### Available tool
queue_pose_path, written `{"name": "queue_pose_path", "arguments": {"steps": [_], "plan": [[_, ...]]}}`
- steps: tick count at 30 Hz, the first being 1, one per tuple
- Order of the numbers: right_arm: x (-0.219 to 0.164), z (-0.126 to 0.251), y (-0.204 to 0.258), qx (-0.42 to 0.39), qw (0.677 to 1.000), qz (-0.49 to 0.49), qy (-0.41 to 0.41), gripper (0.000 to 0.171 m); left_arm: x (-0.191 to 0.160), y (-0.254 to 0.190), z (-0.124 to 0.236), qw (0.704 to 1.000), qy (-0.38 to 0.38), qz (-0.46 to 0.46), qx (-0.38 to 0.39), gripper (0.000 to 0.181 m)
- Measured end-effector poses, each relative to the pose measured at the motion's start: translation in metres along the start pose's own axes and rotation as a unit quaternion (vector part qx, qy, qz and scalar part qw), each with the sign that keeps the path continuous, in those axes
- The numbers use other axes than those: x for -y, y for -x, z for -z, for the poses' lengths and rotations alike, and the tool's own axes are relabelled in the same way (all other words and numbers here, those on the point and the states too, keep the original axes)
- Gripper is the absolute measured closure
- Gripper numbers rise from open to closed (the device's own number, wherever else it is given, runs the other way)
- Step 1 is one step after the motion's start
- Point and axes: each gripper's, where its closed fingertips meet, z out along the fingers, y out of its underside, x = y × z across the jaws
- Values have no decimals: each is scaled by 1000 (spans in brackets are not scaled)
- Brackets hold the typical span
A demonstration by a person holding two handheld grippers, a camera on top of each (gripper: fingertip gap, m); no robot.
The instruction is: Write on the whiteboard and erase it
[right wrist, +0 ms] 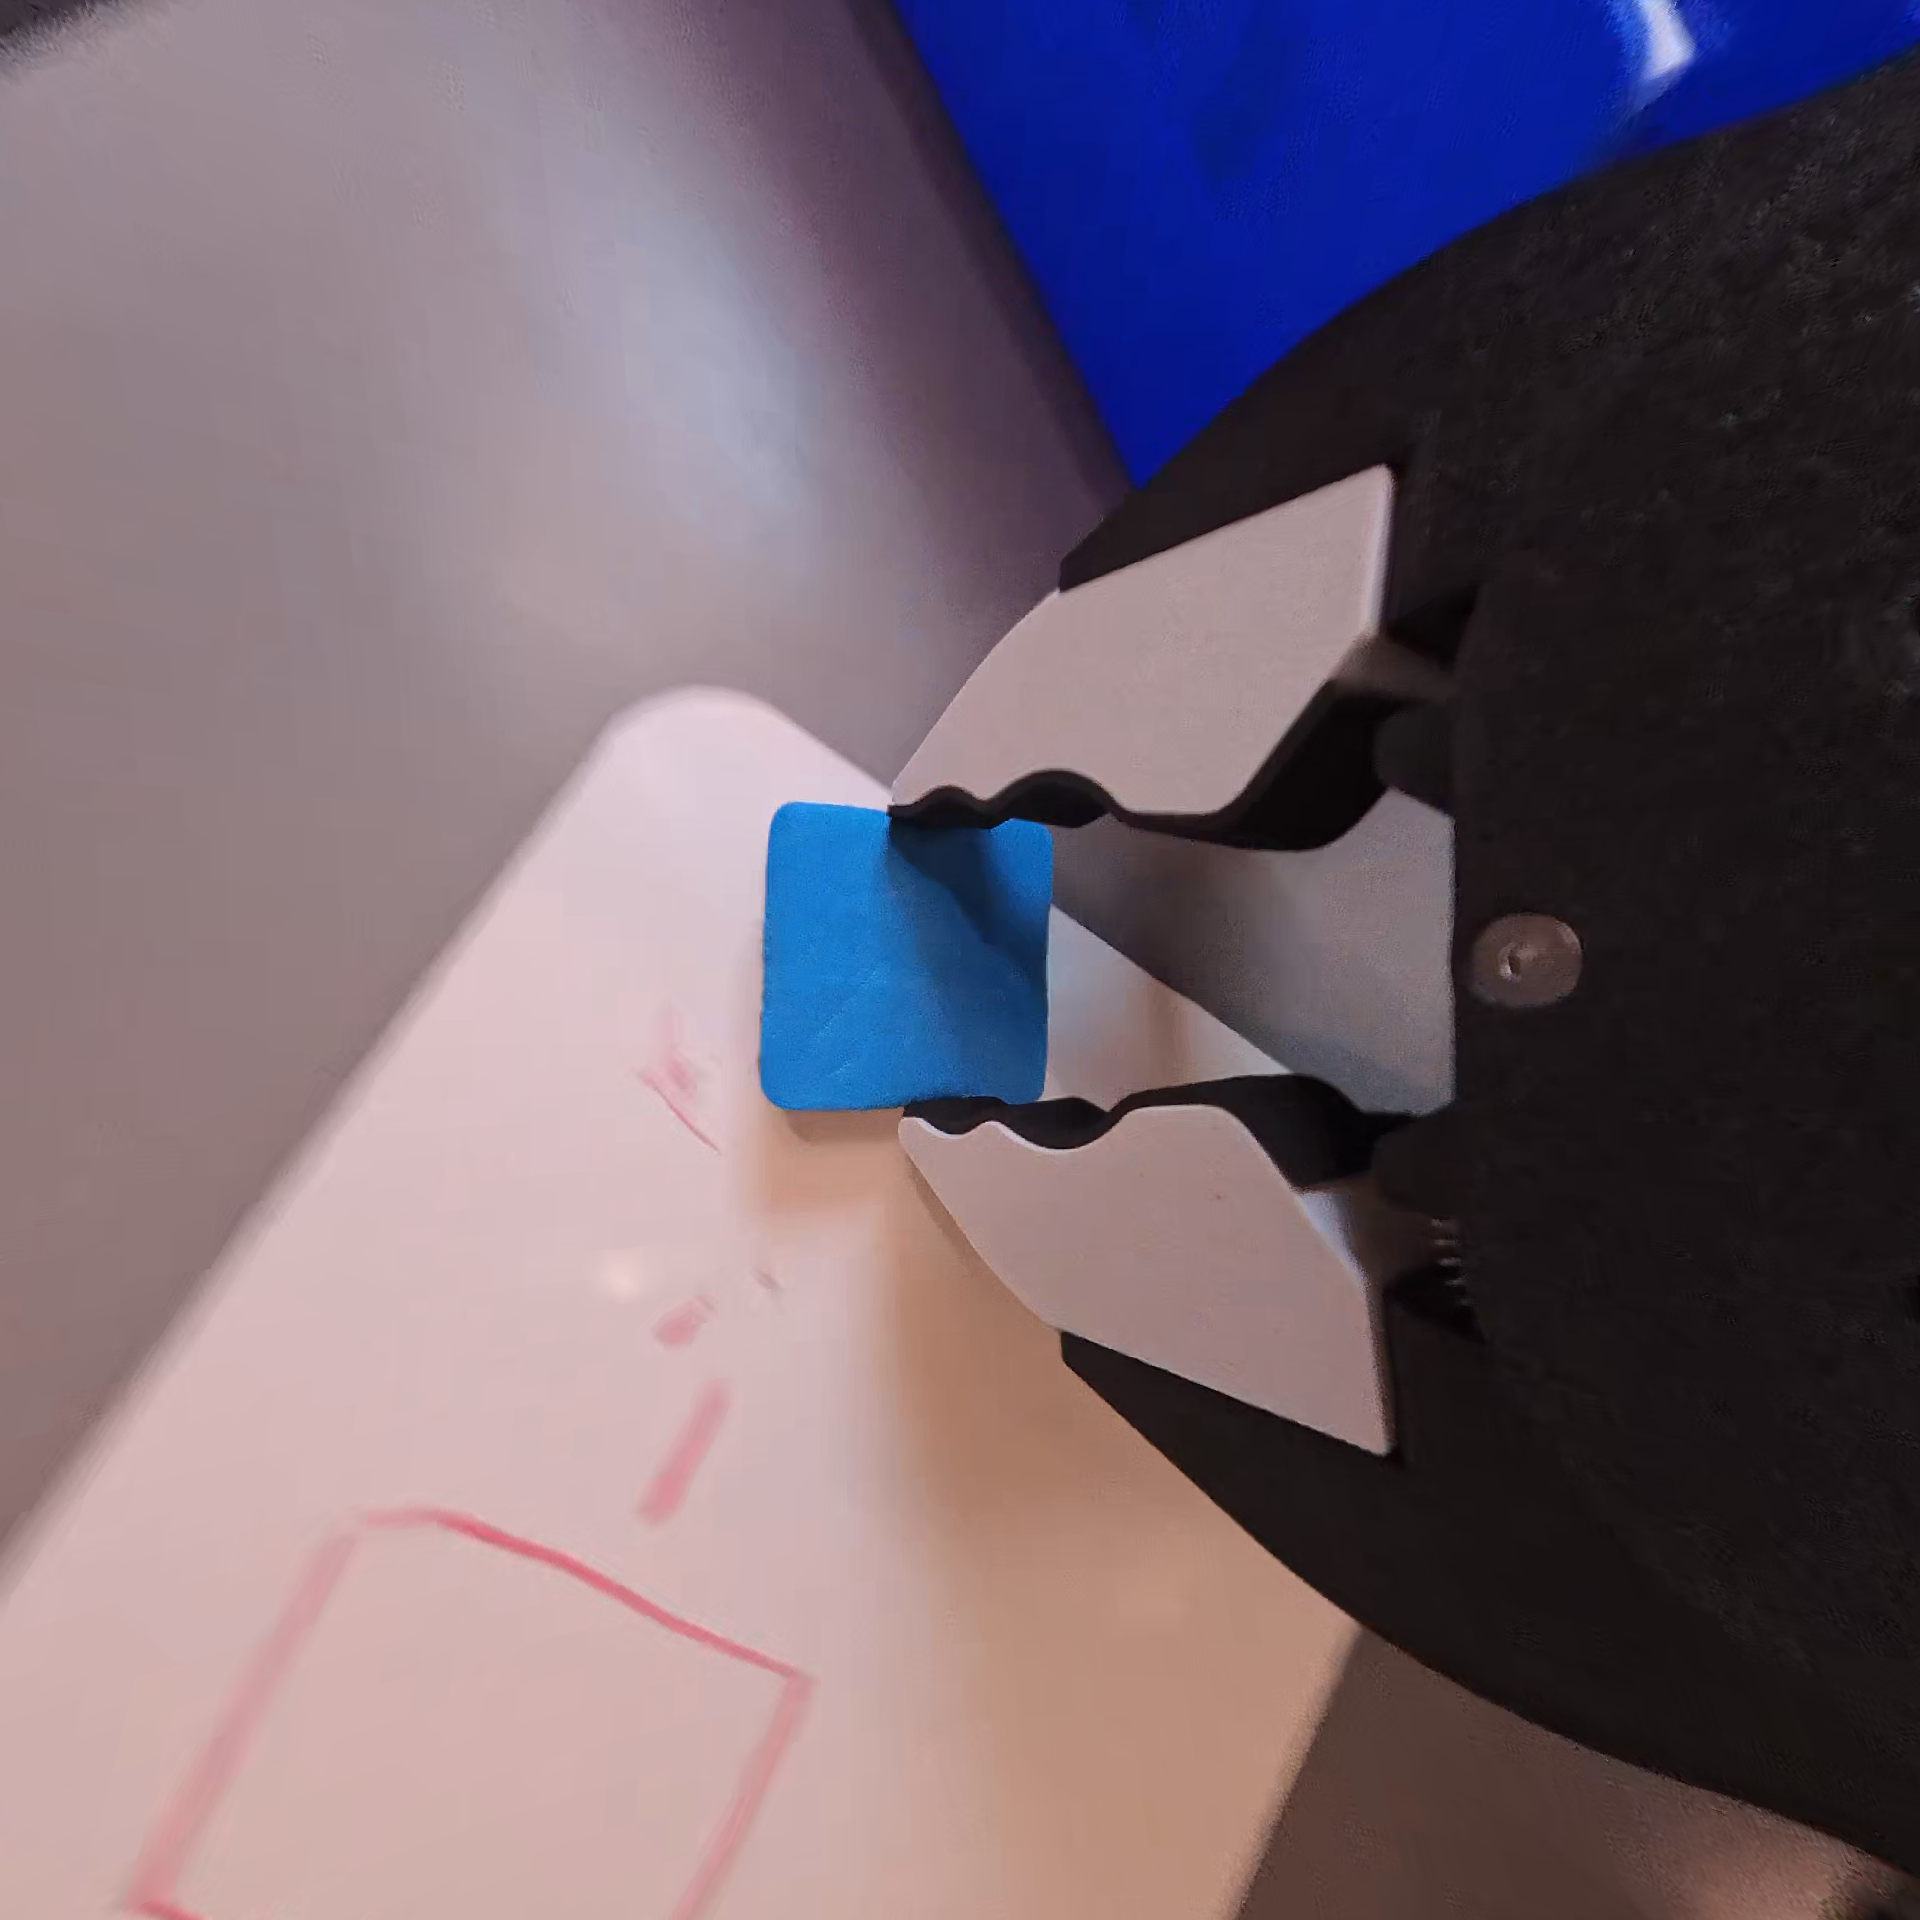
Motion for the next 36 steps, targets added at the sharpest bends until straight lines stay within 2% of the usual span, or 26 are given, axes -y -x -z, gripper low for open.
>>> {"name": "queue_pose_path", "arguments": {"steps": [3,6,9,12,15,18,19,21,23,24,27,30,31,33,35,36], "plan": [[-24,10,50,37,995,80,56,120,0,0,0,1000,-2,2,-7,181],[6,0,81,39,987,149,41,120,0,-1,0,1000,0,-2,-6,181],[40,-13,43,20,996,89,13,120,0,-1,0,1000,-2,-2,-1,181],[24,-8,13,5,998,46,33,120,0,-1,0,1000,-3,-4,2,181],[3,0,51,30,992,102,69,120,0,-1,0,1000,-5,-3,-2,181],[25,-6,91,36,984,170,49,120,1,-1,0,1000,-4,-2,-4,181],[35,-10,89,36,984,168,39,120,1,-1,0,1000,-4,-3,-2,181],[49,-15,56,21,993,113,24,120,1,-1,0,1000,-6,-3,0,181],[40,-13,24,10,998,63,28,120,1,-1,0,1000,-6,-3,1,181],[29,-10,23,10,997,64,36,120,1,-1,0,1000,-5,-3,1,181],[7,-1,75,41,986,147,66,120,0,-1,0,1000,-3,0,-2,181],[25,-5,130,46,968,239,60,120,1,0,0,1000,1,14,-9,181],[37,-9,132,45,967,245,54,120,1,0,0,1000,2,17,-9,181],[55,-16,105,43,980,192,39,120,1,1,0,1000,1,21,-5,181],[45,-14,77,38,987,151,40,120,0,1,0,1000,1,22,-3,181],[31,-9,79,40,986,157,50,120,0,1,1,1000,0,22,-3,181]]}}
